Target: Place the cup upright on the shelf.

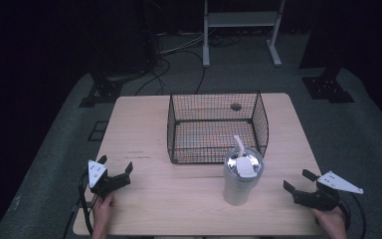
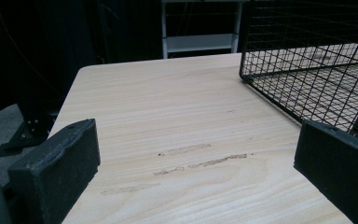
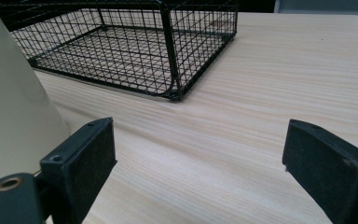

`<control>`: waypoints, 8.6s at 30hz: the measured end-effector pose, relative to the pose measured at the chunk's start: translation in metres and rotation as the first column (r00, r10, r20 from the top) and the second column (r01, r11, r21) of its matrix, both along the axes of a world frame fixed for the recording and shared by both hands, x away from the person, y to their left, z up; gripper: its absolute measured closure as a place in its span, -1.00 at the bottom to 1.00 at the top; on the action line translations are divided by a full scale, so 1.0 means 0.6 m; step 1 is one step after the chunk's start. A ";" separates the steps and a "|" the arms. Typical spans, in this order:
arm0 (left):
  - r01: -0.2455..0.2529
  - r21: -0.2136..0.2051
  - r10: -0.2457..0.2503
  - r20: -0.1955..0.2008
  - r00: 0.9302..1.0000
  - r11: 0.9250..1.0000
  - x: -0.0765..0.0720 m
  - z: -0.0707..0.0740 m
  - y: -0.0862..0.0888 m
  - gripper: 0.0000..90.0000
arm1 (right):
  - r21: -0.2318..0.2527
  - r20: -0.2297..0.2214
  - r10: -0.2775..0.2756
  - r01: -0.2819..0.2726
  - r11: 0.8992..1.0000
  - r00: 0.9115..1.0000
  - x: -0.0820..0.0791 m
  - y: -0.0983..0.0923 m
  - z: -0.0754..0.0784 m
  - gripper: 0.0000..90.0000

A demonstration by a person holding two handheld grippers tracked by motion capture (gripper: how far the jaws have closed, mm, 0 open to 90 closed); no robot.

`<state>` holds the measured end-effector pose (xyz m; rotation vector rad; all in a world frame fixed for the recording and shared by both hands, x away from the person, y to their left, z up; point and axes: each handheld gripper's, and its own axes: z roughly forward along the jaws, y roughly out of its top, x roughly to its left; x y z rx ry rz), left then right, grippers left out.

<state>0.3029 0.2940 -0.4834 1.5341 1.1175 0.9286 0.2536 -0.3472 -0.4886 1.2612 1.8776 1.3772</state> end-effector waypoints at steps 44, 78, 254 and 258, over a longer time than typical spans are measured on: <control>0.002 0.012 -0.002 -0.001 1.000 1.000 -0.002 0.000 -0.001 -1.00 | -0.068 0.044 0.249 -0.245 0.967 0.968 -0.035 0.077 0.070 -0.81; 0.004 0.014 -0.004 0.001 1.000 1.000 -0.002 0.000 -0.001 -1.00 | -0.071 0.051 0.403 -0.399 0.914 0.914 -0.041 0.147 0.070 -0.81; 0.015 0.012 -0.015 0.012 1.000 1.000 -0.003 0.000 -0.002 -1.00 | 0.005 0.232 0.548 -0.565 0.825 0.803 0.100 0.295 0.225 -0.80; 0.016 0.013 -0.016 0.012 1.000 1.000 -0.003 0.000 -0.002 -1.00 | 0.011 0.238 0.552 -0.571 0.821 0.799 0.116 0.300 0.246 -0.80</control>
